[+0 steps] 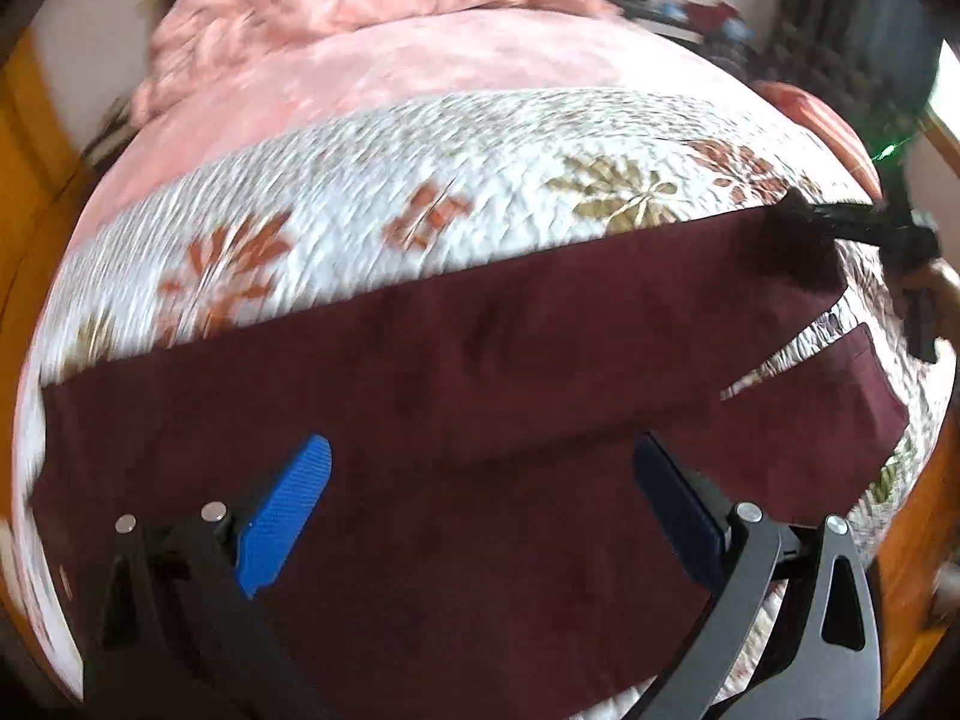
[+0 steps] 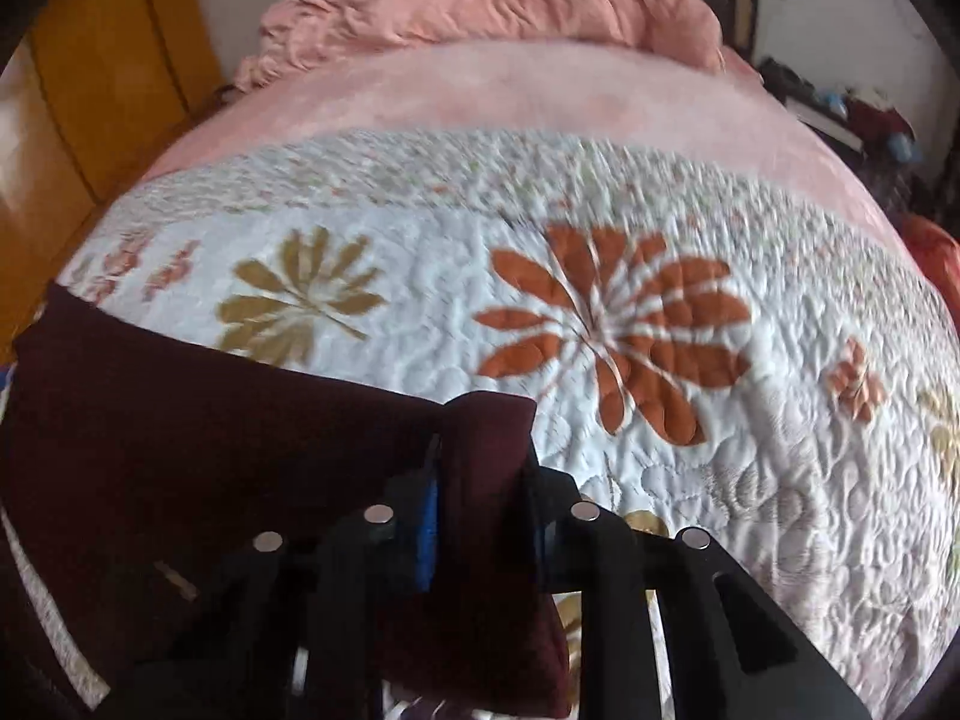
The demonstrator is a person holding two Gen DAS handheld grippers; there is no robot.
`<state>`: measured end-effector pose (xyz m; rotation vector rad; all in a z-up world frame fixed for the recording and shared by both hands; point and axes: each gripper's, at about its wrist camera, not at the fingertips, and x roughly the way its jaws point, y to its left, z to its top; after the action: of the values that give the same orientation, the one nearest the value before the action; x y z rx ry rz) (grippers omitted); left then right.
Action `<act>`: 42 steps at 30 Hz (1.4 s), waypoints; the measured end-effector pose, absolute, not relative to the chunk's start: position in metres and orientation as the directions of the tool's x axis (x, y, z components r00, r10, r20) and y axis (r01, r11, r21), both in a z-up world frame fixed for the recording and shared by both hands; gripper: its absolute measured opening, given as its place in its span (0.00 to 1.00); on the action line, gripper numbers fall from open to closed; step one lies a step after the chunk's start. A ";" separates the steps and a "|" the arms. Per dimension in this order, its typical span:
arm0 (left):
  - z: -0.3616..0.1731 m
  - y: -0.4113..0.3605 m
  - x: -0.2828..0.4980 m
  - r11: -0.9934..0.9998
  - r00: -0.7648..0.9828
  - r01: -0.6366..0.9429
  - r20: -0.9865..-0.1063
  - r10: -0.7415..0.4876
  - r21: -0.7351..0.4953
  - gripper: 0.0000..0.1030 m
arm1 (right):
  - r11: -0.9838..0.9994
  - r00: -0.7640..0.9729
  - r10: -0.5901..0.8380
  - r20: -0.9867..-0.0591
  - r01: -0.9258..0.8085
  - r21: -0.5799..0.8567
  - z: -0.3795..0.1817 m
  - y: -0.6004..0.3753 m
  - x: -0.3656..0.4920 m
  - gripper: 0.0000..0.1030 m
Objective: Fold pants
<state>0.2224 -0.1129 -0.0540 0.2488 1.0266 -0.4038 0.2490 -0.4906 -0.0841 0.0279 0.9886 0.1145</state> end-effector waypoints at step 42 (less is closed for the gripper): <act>-0.023 -0.187 0.291 0.667 0.364 0.744 -0.864 -0.349 0.044 0.13 | 0.966 0.727 0.243 -0.642 -0.117 0.233 -0.014 -0.501 0.189 0.22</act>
<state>0.2907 -0.1872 -0.0226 0.4740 0.9613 -0.7371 0.1886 -0.5014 -0.0144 0.1809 0.7313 0.1997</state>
